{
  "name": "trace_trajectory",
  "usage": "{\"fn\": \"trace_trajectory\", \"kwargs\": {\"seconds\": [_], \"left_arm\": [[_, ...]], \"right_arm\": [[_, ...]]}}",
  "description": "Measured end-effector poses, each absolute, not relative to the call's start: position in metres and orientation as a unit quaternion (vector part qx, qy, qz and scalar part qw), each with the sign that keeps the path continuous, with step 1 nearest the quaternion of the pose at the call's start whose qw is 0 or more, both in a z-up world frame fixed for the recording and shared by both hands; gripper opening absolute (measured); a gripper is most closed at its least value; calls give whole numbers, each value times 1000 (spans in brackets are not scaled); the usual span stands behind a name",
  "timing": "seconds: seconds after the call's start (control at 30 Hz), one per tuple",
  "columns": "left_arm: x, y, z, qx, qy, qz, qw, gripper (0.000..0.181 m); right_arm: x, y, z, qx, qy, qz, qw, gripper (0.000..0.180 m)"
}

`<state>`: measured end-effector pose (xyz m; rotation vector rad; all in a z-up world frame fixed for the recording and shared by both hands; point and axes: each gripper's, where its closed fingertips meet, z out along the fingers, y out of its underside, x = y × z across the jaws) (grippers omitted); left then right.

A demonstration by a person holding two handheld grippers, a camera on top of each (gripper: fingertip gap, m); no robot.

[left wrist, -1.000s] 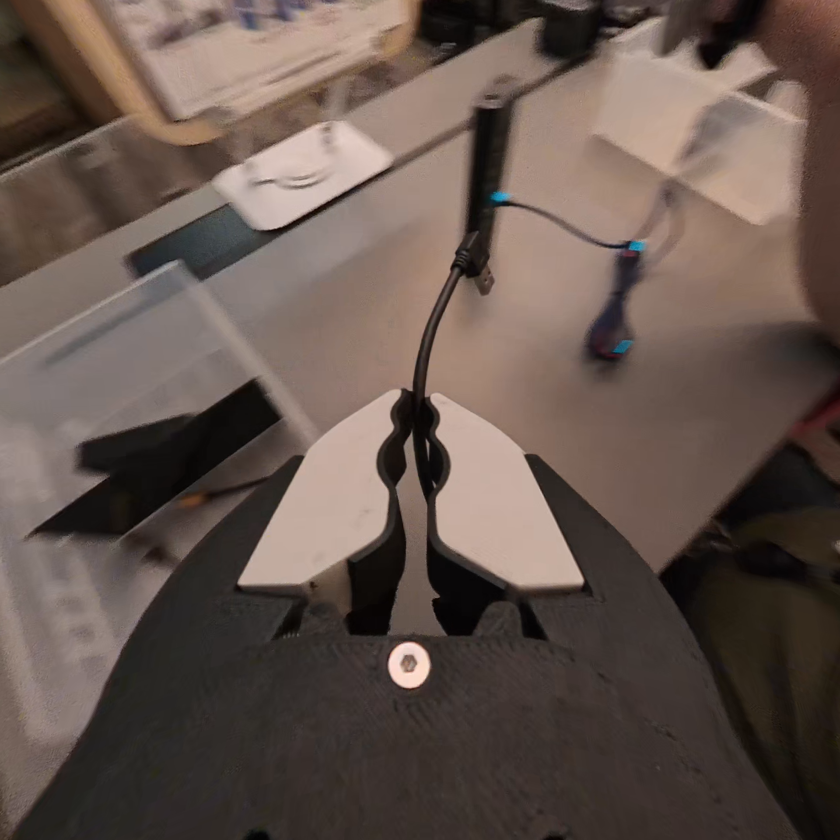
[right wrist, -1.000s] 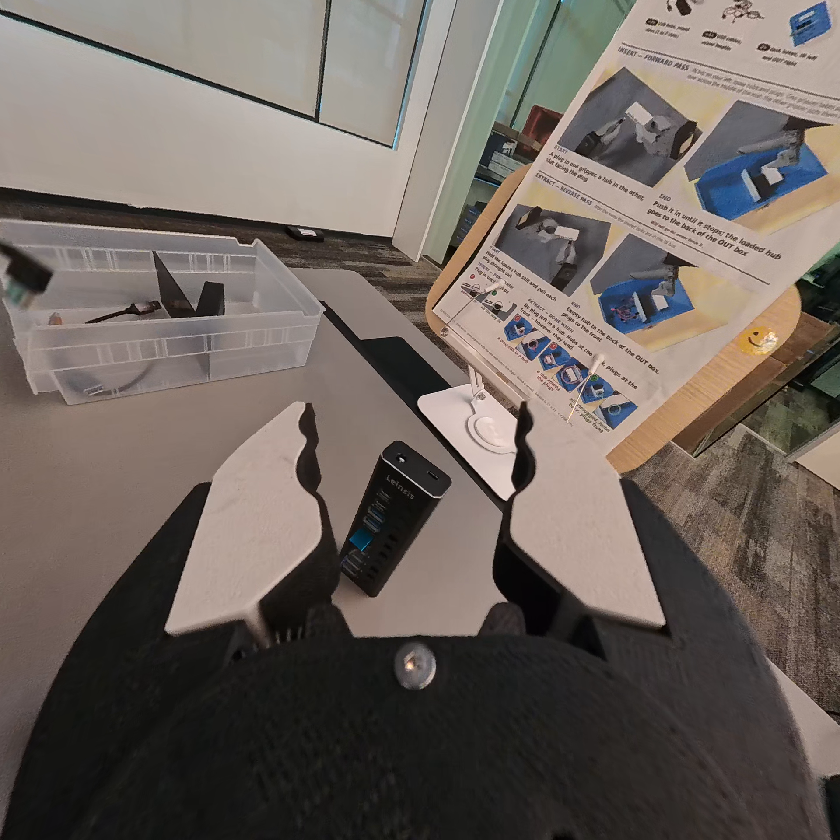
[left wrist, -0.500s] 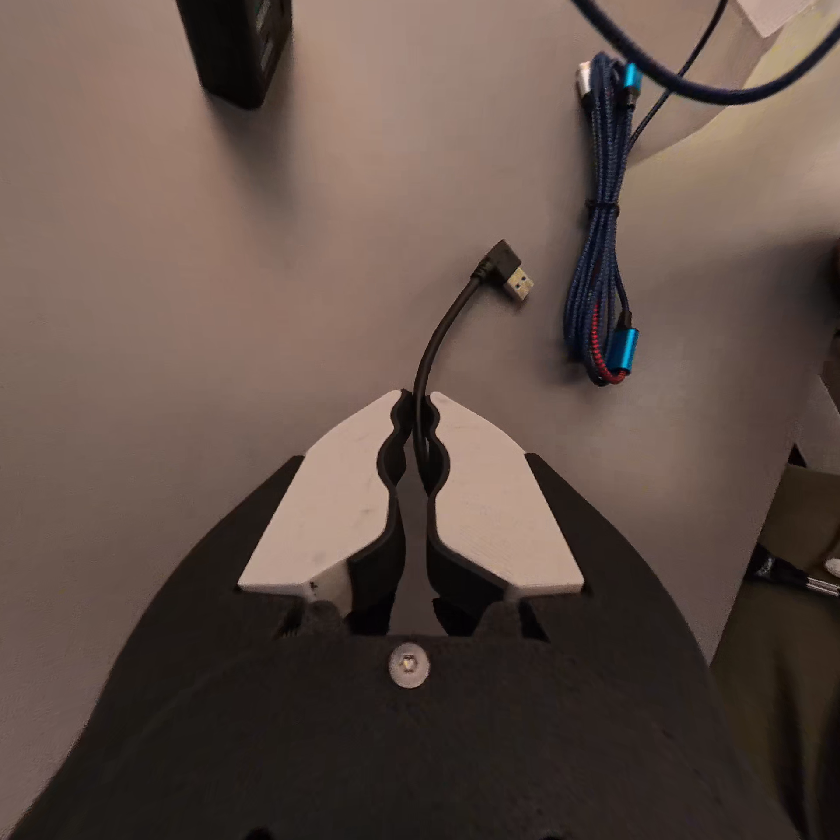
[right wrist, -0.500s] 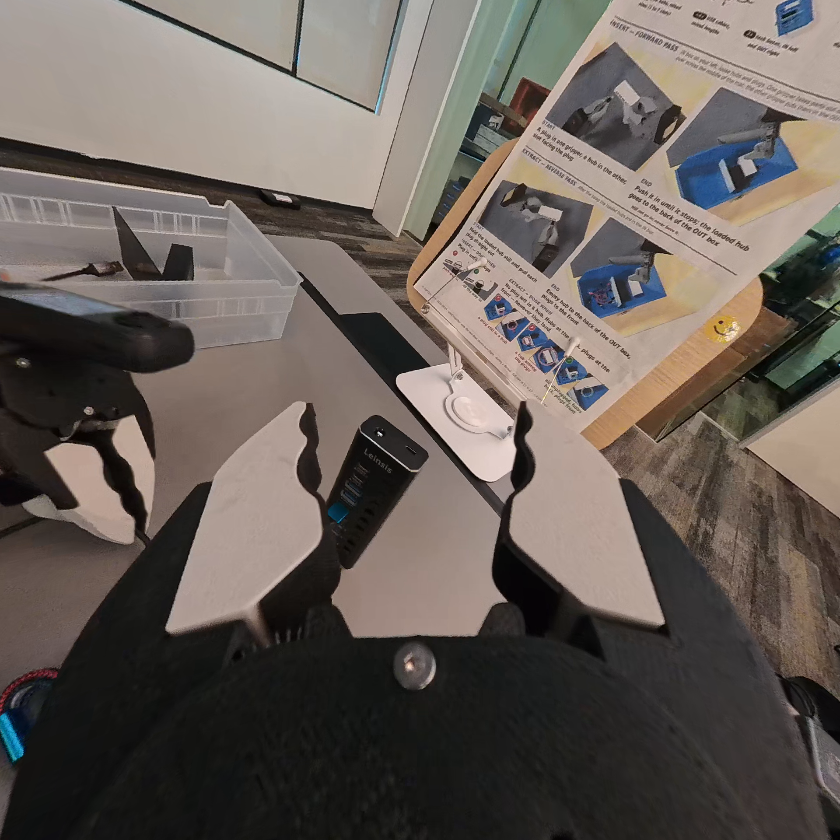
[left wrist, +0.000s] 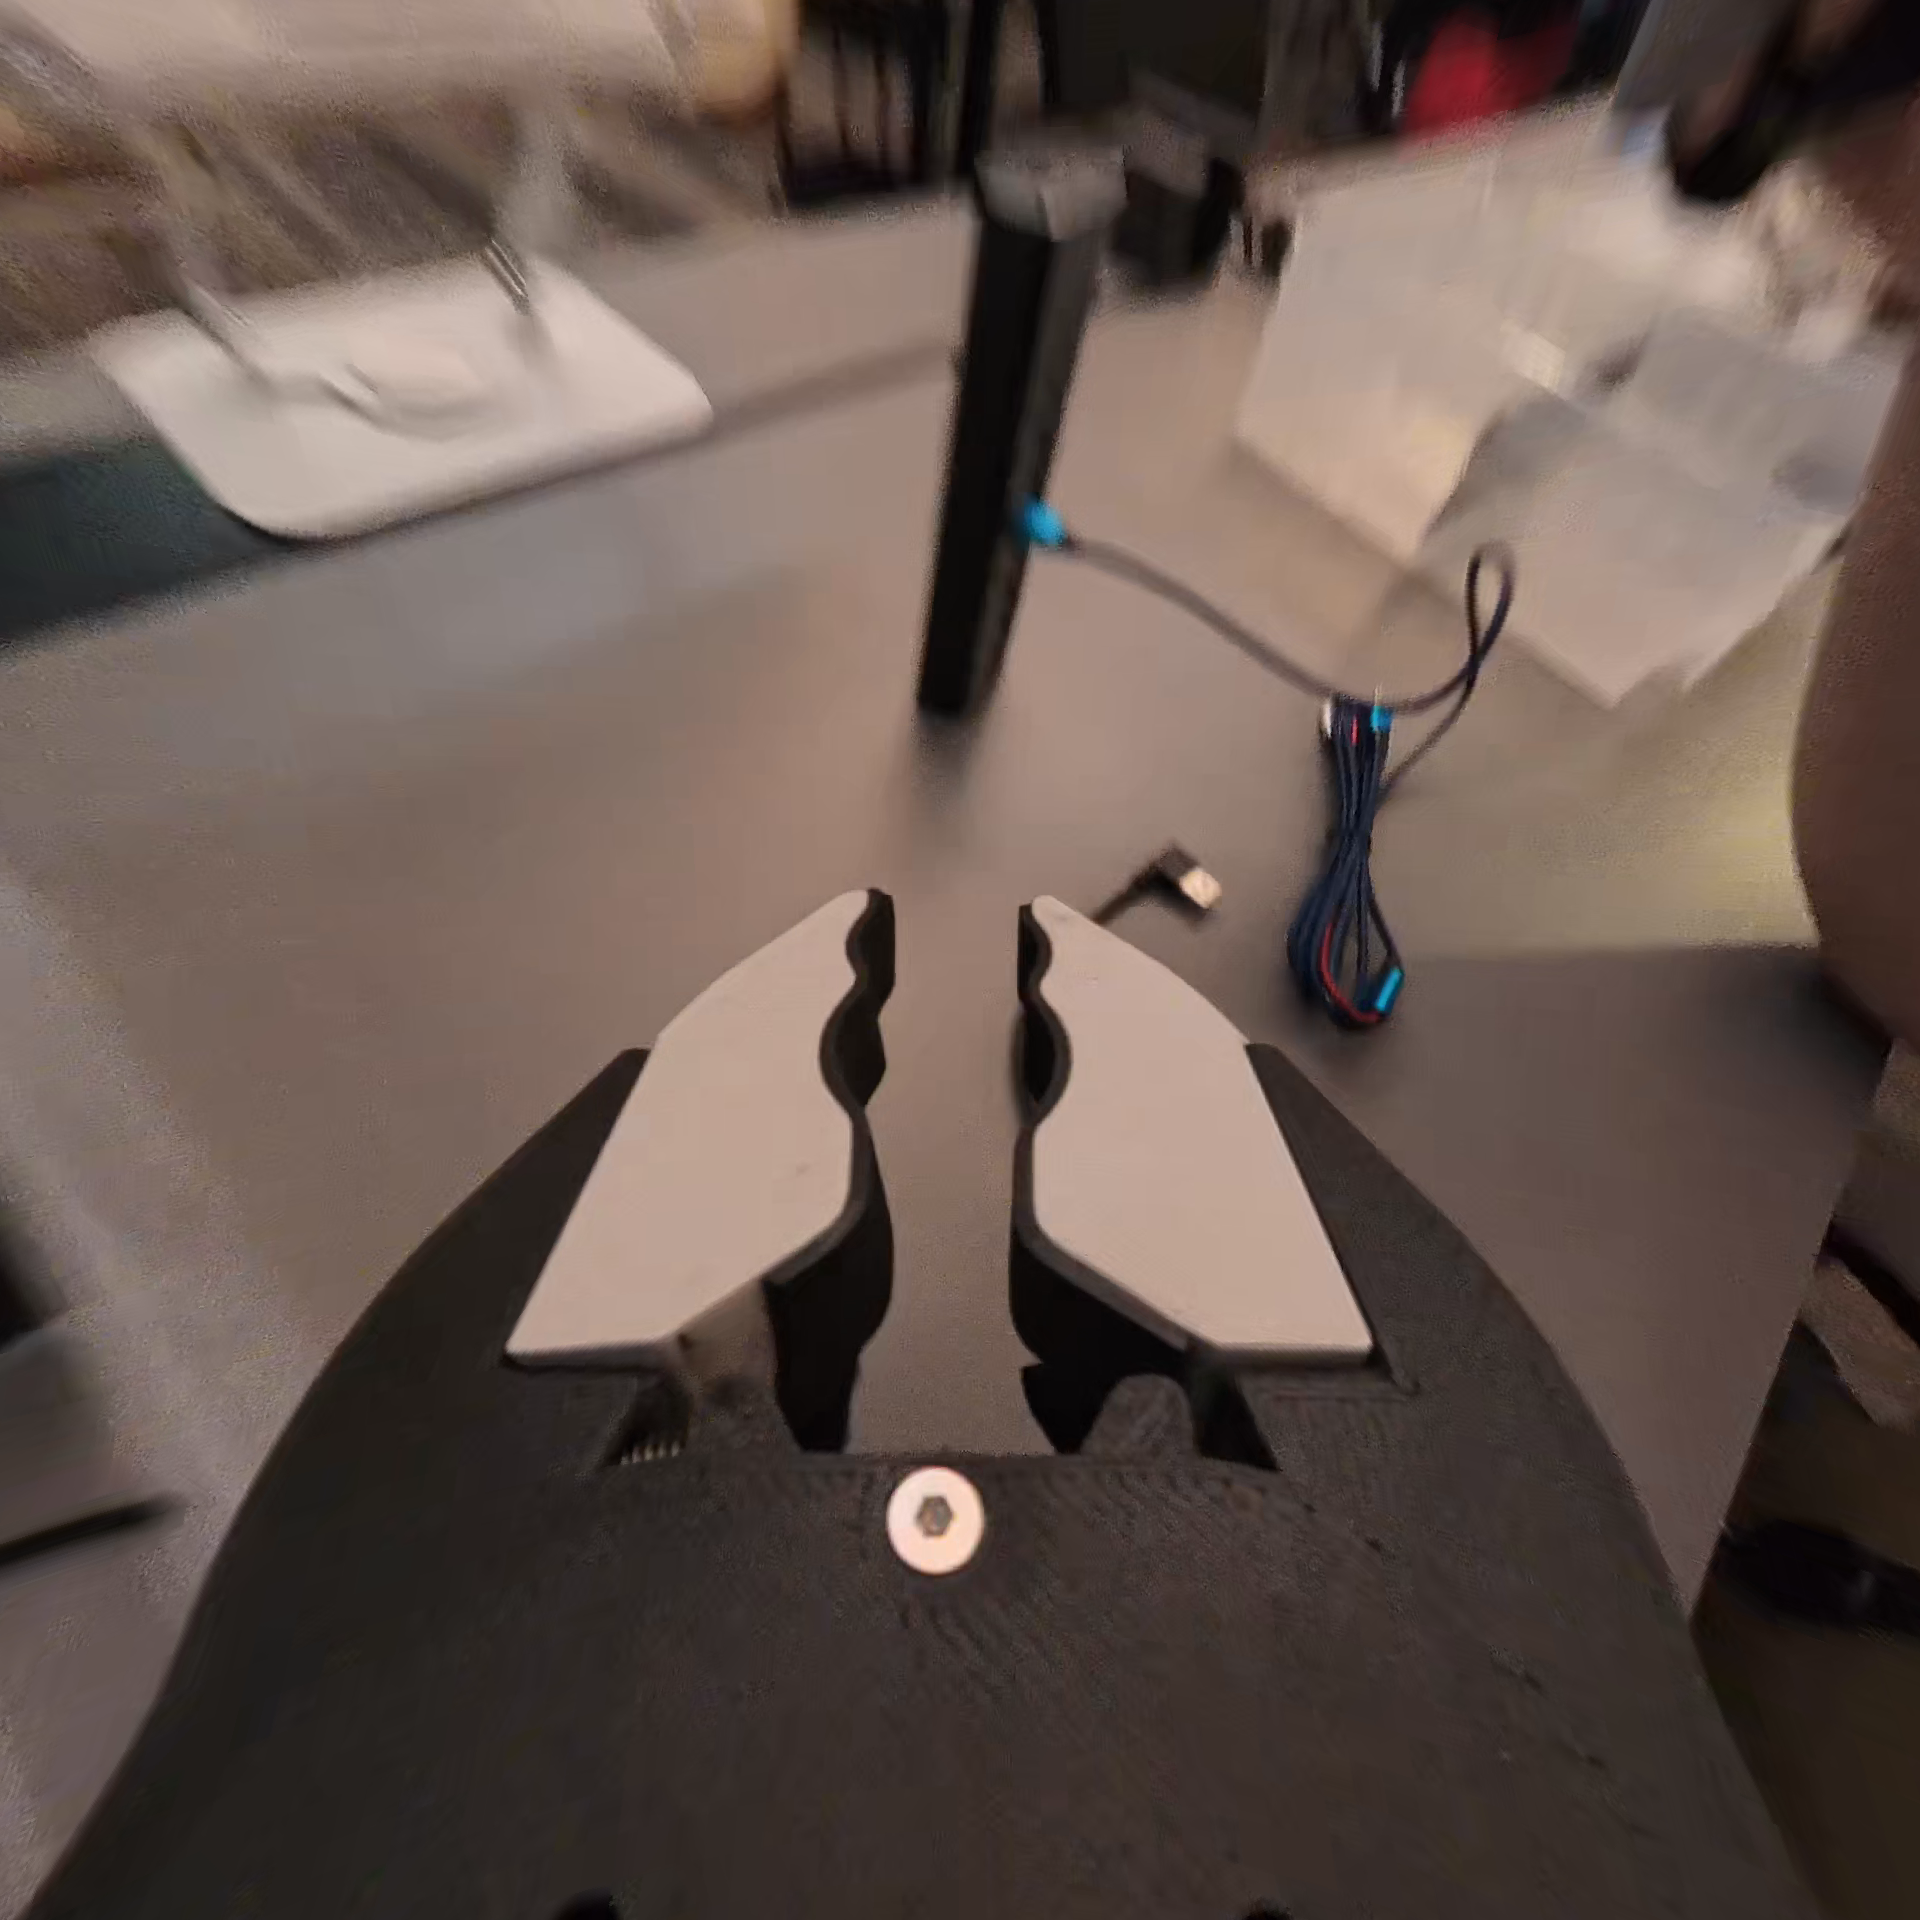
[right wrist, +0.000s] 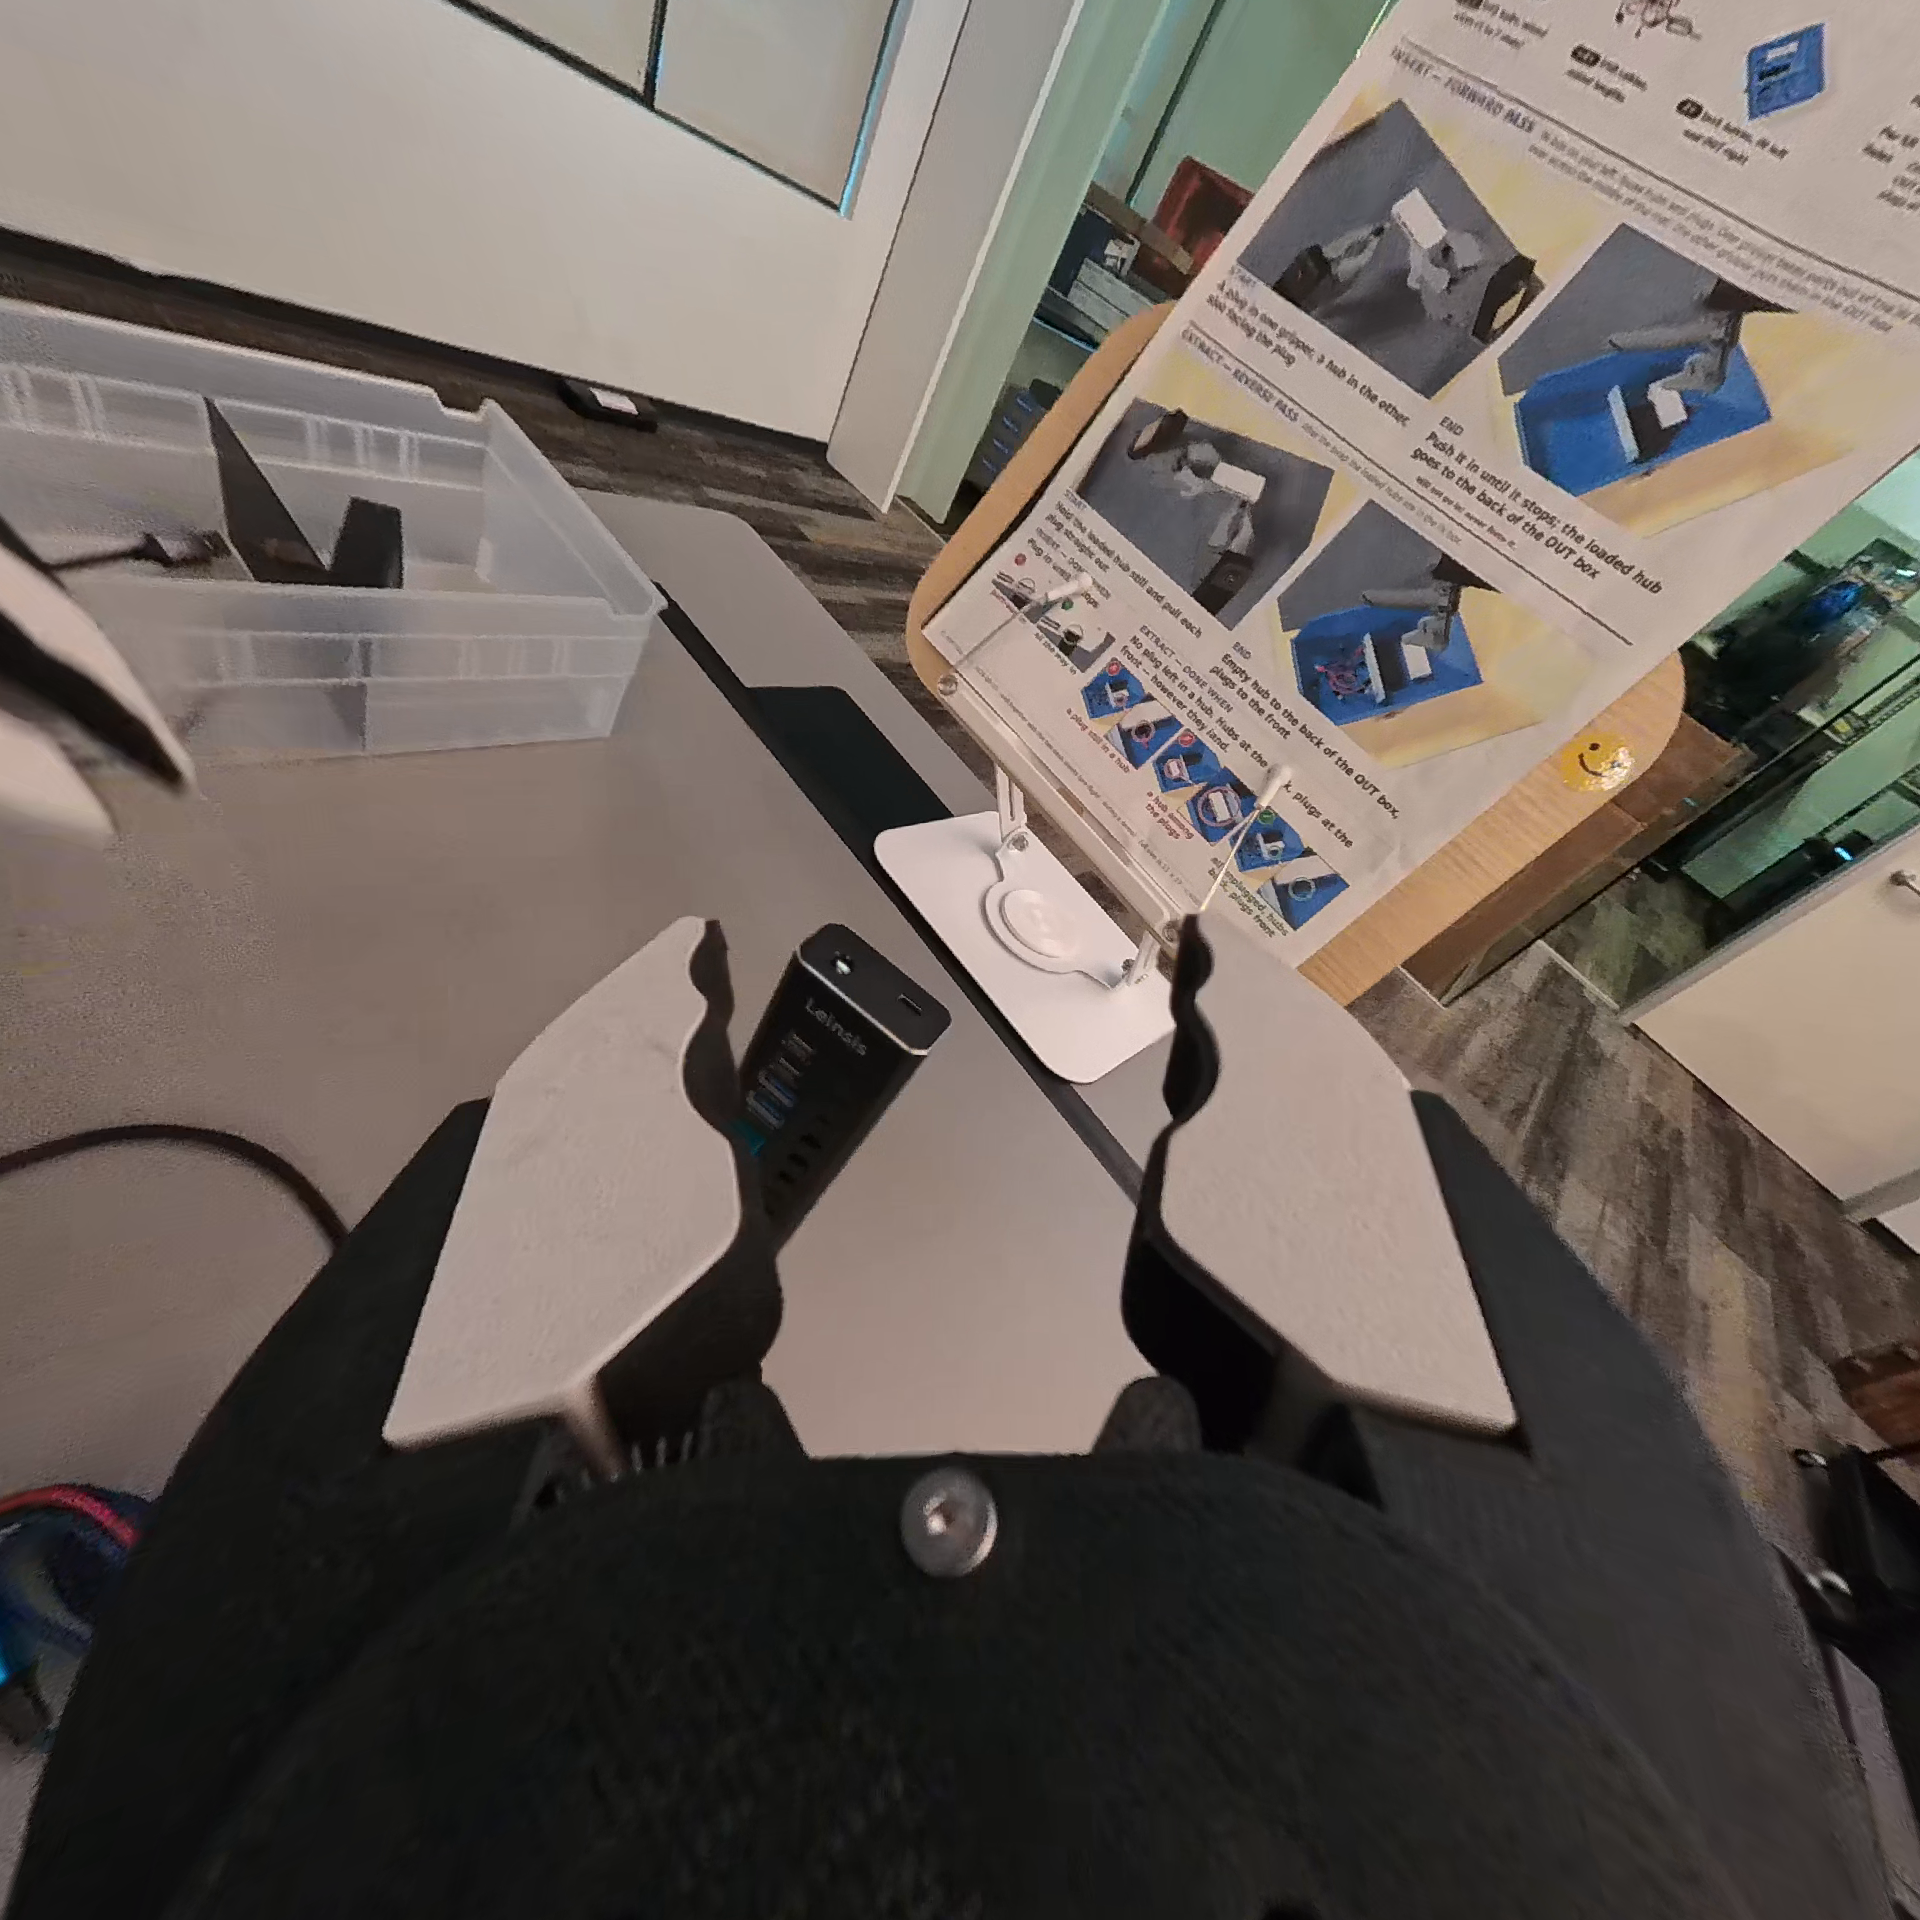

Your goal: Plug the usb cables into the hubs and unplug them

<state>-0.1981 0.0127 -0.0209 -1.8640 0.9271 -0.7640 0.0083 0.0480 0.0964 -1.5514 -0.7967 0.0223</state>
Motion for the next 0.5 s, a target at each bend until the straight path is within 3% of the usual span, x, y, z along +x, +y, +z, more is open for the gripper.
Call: {"fn": "trace_trajectory", "kwargs": {"seconds": [0.1,0.17,0.27,0.37,0.43,0.5], "left_arm": [[-273,31,23,-676,395,-237,575,29],[-318,53,25,-640,450,-127,609,27],[-357,73,-15,-658,566,-34,495,34],[-365,64,-53,-681,639,-65,352,22],[-363,69,-62,-673,666,-59,316,40],[-370,84,-74,-650,700,0,296,39]], "right_arm": [[-3,42,102,-668,-356,42,652,80],[-9,41,104,-662,-360,51,655,80],[-12,44,100,-666,-364,49,649,80],[-11,49,86,-680,-377,40,628,76],[-2,56,77,-691,-376,15,617,76],[7,63,71,-700,-367,6,613,77]]}}
